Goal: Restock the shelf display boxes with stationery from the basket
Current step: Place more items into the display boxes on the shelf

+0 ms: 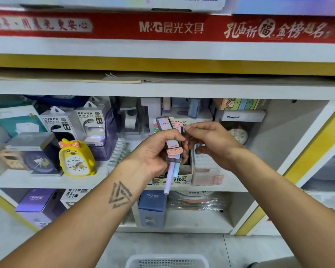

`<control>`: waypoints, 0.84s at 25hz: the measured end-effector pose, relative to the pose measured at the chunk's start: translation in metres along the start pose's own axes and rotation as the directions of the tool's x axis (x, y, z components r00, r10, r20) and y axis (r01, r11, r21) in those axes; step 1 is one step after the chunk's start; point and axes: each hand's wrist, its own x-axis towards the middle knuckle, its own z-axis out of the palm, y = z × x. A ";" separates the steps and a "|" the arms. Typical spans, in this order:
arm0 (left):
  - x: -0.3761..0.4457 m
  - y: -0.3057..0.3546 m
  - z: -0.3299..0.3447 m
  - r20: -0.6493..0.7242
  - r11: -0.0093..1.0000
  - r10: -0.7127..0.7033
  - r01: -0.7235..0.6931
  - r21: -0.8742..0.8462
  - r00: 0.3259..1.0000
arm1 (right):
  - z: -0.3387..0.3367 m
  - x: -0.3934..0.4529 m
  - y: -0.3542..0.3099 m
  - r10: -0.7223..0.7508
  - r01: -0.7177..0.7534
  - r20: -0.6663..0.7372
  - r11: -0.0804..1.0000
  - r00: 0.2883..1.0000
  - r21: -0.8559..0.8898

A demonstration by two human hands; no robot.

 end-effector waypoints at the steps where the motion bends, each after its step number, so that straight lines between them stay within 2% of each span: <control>1: 0.000 0.000 0.000 -0.007 1.000 0.000 0.000 0.002 1.000 | 0.002 0.002 0.000 0.014 -0.014 -0.002 0.999 1.000 0.043; 3: 0.001 0.002 0.000 -0.054 1.000 0.023 -0.023 0.004 0.998 | 0.004 0.006 -0.001 0.019 -0.011 -0.089 0.997 0.996 0.081; 5: 0.003 0.009 -0.002 -0.146 0.995 0.101 -0.103 -0.009 0.984 | 0.002 0.008 -0.002 0.020 -0.008 -0.144 0.997 0.989 0.083; 7: 0.007 0.018 -0.009 -0.263 0.974 0.206 -0.224 -0.040 0.942 | 0.001 0.003 -0.003 0.057 -0.057 0.004 0.996 0.998 0.074; 10: 0.009 0.025 -0.019 -0.397 0.932 0.288 -0.351 -0.094 0.871 | 0.018 -0.007 -0.002 0.116 -0.109 0.266 0.993 0.957 -0.041; 15: 0.010 0.029 -0.027 -0.506 0.884 0.354 -0.459 -0.095 0.787 | 0.037 -0.007 0.003 0.083 -0.081 0.327 0.997 0.941 -0.018; 19: 0.008 0.050 -0.046 -0.575 0.843 0.371 -0.524 -0.122 0.729 | 0.011 -0.015 -0.003 0.146 -0.056 0.549 0.982 0.823 -0.178; 21: 0.007 0.052 -0.049 -0.558 0.856 0.366 -0.505 -0.111 0.745 | 0.002 -0.018 -0.003 0.152 -0.054 0.574 0.981 0.805 -0.185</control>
